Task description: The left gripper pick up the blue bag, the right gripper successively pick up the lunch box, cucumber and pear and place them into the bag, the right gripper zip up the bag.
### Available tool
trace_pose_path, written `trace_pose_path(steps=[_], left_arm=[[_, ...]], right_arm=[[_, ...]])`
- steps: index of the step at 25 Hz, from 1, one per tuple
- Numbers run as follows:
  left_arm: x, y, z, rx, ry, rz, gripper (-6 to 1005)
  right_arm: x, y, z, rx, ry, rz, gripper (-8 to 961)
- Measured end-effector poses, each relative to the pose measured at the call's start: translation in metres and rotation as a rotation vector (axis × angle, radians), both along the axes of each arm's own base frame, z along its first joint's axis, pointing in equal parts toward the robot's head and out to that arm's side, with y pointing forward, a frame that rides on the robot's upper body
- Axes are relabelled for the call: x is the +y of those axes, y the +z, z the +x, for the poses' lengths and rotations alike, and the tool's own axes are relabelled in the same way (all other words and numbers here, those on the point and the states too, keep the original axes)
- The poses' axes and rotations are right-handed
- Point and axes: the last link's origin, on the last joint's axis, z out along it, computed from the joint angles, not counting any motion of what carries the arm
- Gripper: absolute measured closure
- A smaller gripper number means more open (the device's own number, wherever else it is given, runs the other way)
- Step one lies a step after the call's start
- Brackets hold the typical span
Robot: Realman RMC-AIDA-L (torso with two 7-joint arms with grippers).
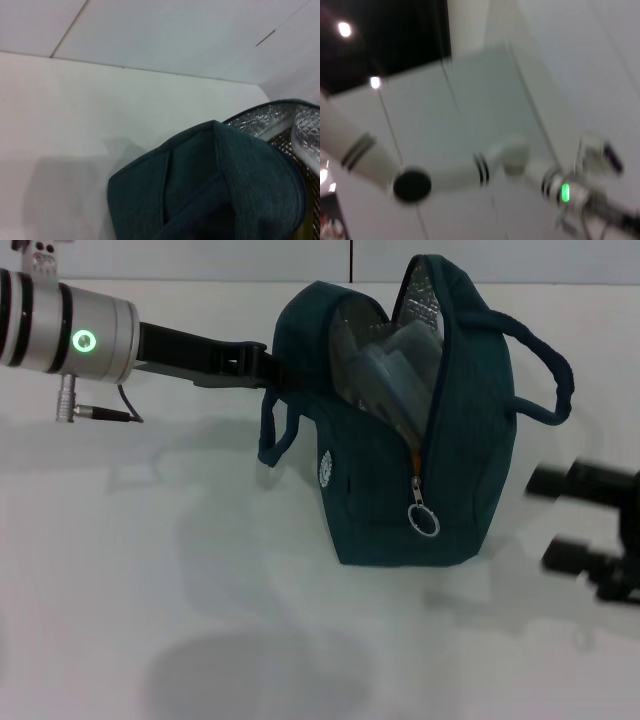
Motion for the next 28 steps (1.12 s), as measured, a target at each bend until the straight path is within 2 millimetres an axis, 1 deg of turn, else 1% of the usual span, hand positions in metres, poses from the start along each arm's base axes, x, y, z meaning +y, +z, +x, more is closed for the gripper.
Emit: trace_pose_path(steps=[4,6,7,10,15,19,23,28], left_arm=[[0.000,0.002,0.001,-0.019,0.002,0.003,959],[0.000,0.002,0.002,-0.022,-0.002,-0.002,959],[0.000,0.002,0.003,-0.024,-0.003,-0.006,959],[0.000,0.002,0.007,-0.030,-0.011,-0.016,959],[-0.001,0.001,0.012,-0.041,-0.019,-0.025,959],[-0.001,0.000,0.012,-0.043,-0.020,-0.028,959],[-0.001,0.000,0.011,-0.043,-0.017,-0.028,959],[-0.002,0.002,0.008,-0.040,-0.011,-0.023,959]], right_arm=[[0.001,-0.016,0.010,-0.122,-0.035,-0.047,272],[0.002,-0.019,0.012,-0.141,-0.050,-0.046,270],[0.004,-0.025,0.016,-0.174,-0.080,-0.037,269],[0.008,-0.035,0.019,-0.218,-0.112,-0.043,267],[0.017,-0.057,0.015,-0.297,-0.130,-0.049,267],[0.025,-0.069,0.011,-0.342,-0.137,-0.050,266],[0.029,-0.071,0.009,-0.357,-0.142,-0.056,266],[0.032,-0.066,0.011,-0.361,-0.162,-0.054,266]])
